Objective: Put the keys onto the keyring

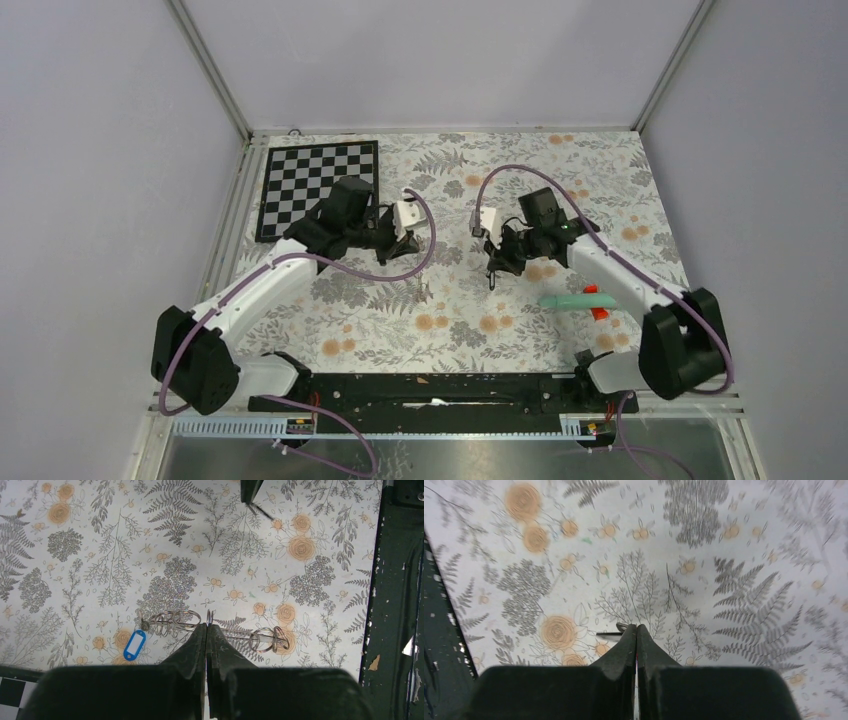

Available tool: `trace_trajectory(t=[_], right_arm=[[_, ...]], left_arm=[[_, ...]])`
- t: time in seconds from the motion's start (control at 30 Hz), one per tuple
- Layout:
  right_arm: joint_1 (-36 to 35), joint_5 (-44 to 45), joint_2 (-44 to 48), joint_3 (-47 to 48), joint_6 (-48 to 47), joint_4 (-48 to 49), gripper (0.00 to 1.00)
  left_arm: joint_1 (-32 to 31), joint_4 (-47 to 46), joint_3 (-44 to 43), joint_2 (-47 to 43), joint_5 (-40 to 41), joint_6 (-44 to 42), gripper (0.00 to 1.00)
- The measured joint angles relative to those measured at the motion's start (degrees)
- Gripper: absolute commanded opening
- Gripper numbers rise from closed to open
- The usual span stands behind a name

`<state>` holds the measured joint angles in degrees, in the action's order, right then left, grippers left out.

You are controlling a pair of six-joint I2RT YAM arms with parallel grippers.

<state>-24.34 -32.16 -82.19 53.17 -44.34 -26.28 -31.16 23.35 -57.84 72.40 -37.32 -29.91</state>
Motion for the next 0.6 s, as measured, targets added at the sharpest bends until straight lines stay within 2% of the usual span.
trace_trajectory(t=[0.3,0.6], right_arm=[[0.0,-12.1,11.4,3.0,-0.4,0.1,0.0],[0.0,-23.5,13.8,5.4,7.2,6.0,0.0]], left_arm=[[-3.2,-0.5,-5.4,5.5,0.1,1.4,0.0],[-9.7,-1.3,-10.8,7.1,-0.3,2.5,0.0]])
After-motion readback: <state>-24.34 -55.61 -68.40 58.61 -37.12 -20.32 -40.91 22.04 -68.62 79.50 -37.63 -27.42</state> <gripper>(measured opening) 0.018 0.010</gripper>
